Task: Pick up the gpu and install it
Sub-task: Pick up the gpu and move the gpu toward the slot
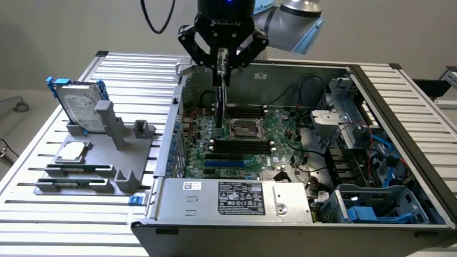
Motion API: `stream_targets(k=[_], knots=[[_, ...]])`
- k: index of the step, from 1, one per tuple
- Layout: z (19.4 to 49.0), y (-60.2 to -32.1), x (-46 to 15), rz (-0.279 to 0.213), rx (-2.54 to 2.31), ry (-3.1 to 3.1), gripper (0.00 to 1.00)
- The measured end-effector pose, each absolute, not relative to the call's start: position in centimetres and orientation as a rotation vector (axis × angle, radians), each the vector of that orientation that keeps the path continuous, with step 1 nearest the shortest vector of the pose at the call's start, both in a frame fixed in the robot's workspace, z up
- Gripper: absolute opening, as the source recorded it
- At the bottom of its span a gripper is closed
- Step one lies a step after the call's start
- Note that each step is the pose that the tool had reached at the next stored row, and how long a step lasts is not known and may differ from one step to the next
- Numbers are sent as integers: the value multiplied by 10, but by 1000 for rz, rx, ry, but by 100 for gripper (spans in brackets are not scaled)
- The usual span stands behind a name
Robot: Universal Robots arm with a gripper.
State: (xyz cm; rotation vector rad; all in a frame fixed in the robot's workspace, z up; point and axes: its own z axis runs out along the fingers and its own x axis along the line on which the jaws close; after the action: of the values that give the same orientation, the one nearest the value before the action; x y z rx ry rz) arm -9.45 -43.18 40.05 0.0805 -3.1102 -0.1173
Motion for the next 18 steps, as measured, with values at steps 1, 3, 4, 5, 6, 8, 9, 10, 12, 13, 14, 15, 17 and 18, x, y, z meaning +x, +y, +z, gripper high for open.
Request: stream_targets(k=[1, 3, 4, 5, 6, 8, 9, 10, 12, 13, 14, 15, 17, 18], knots=[[399, -432, -91, -117, 78, -3110, 26], [395, -431, -84, -117, 72, -3111, 26], [393, -431, -82, -118, 66, -3111, 26], [391, -431, -79, -118, 60, -3111, 26], [389, -431, -76, -118, 54, -3111, 26], [386, -431, -71, -118, 44, -3111, 26], [384, -431, -68, -118, 39, -3112, 26], [382, -431, -65, -118, 35, -3112, 26], [379, -431, -59, -118, 26, -3112, 26], [377, -430, -56, -118, 21, -3112, 26], [375, -430, -53, -118, 17, -3112, 26], [373, -430, -51, -118, 13, -3112, 26], [370, -430, -50, -118, 8, -3112, 26], [371, -430, -50, -117, 8, -3111, 26]])
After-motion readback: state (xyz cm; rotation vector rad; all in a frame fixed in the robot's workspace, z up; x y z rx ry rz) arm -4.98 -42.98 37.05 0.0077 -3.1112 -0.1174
